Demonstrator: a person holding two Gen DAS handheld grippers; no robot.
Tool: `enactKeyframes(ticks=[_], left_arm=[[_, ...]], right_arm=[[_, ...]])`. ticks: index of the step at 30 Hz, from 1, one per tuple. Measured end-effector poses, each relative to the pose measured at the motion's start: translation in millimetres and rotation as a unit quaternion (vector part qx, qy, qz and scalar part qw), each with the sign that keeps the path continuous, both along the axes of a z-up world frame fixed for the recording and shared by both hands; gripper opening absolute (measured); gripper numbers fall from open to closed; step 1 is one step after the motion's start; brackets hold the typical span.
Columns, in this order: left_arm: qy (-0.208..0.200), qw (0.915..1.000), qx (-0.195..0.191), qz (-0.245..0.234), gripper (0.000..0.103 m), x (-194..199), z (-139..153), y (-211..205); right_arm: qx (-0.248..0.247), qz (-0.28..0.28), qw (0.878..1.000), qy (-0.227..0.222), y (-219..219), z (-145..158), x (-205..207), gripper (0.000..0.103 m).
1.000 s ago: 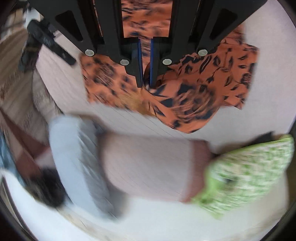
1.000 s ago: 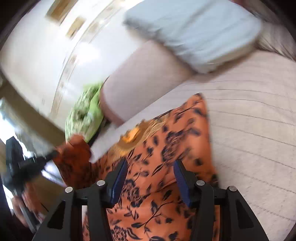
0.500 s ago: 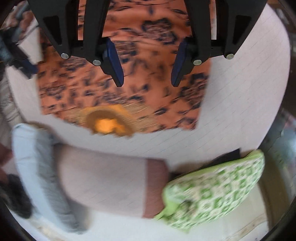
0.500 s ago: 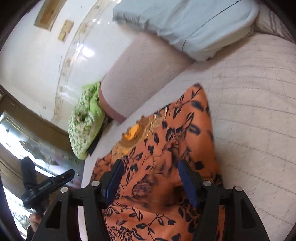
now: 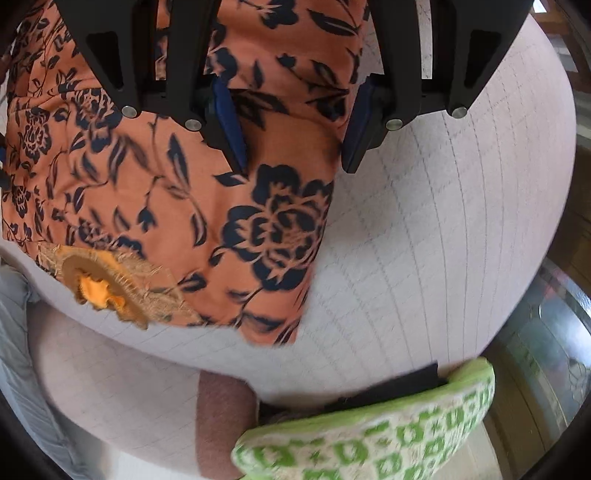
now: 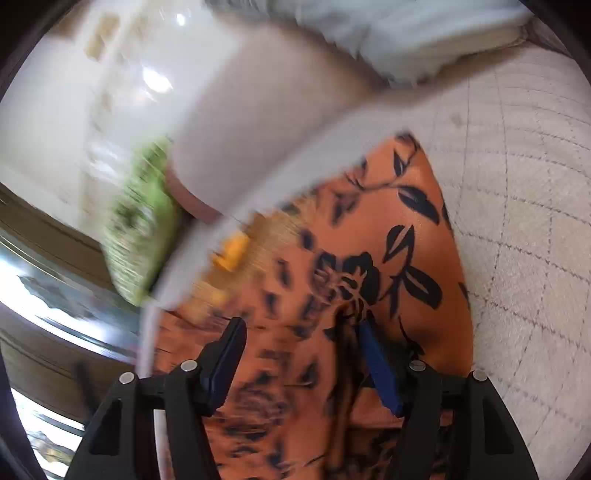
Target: Fold small clothes
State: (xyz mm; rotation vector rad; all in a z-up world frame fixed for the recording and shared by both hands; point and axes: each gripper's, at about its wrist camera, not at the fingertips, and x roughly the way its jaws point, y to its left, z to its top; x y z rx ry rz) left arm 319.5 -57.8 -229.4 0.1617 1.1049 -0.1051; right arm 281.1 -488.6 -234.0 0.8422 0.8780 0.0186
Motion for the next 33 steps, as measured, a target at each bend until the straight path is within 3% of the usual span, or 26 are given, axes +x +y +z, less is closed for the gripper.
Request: enactKeyframes(ticks=[1, 2, 3, 5, 7, 9, 11, 14, 16, 18, 19, 21, 24, 26, 30, 33], left_arm=[[0.007, 1.0, 0.001, -0.003, 0.055, 0, -4, 3], [0.012, 0.9999, 0.003, -0.004, 0.057, 0, -8, 5], [0.017, 0.9998, 0.001, -0.004, 0.057, 0, -11, 9], [0.028, 0.9995, -0.016, 0.004, 0.057, -1, -11, 17], [0.028, 0.9992, -0.028, 0.005, 0.056, -2, -4, 21], [-0.004, 0.9993, -0.038, -0.001, 0.056, -6, 14, 23], [-0.037, 0.9984, -0.043, 0.0, 0.056, -2, 30, 23], [-0.045, 0.9978, -0.049, 0.007, 0.057, 11, 36, 16], [-0.038, 0.9986, -0.036, 0.003, 0.057, 20, 27, 4], [-0.036, 0.9992, -0.017, -0.001, 0.057, 25, 15, -11], [-0.033, 0.9994, 0.001, -0.004, 0.057, 27, 7, -18], [-0.015, 0.9981, 0.06, 0.0, 0.057, 29, -12, -30], [-0.021, 0.998, 0.058, 0.009, 0.056, 26, -10, -30], [-0.023, 0.9989, 0.039, 0.001, 0.056, 21, -1, -30], [-0.039, 0.9984, 0.038, -0.014, 0.056, 9, 12, -36], [-0.027, 0.9984, 0.047, -0.017, 0.056, 6, 5, -41]], right_arm=[[-0.01, 0.004, 1.0, 0.016, 3, -5, 4, 0.061], [-0.034, 0.008, 0.999, 0.018, 9, -2, 5, 0.053], [-0.045, 0.016, 0.999, 0.021, 13, 1, 7, 0.031], [-0.044, 0.043, 0.998, 0.015, 22, 8, 10, 0.01], [-0.052, 0.056, 0.997, -0.011, 31, 24, 9, 0.01], [-0.074, 0.047, 0.995, -0.048, 32, 46, 3, 0.01], [-0.075, 0.021, 0.991, -0.111, 25, 73, -6, 0.01], [-0.103, -0.034, 0.982, -0.154, 4, 91, -13, 0.01], [-0.11, -0.064, 0.981, -0.144, -15, 82, -10, 0.01], [-0.069, -0.056, 0.99, -0.112, -34, 55, 3, 0.01], [-0.046, -0.049, 0.994, -0.089, -39, 39, 10, 0.01], [-0.056, -0.063, 0.996, -0.033, -40, 15, 15, 0.014], [-0.045, -0.073, 0.996, 0.014, -49, 1, 18, 0.016], [-0.041, -0.088, 0.995, 0.007, -57, 14, 10, 0.019], [-0.1, -0.119, 0.986, -0.054, -59, 56, -10, 0.019], [-0.104, -0.063, 0.988, -0.092, -40, 73, -16, 0.019]])
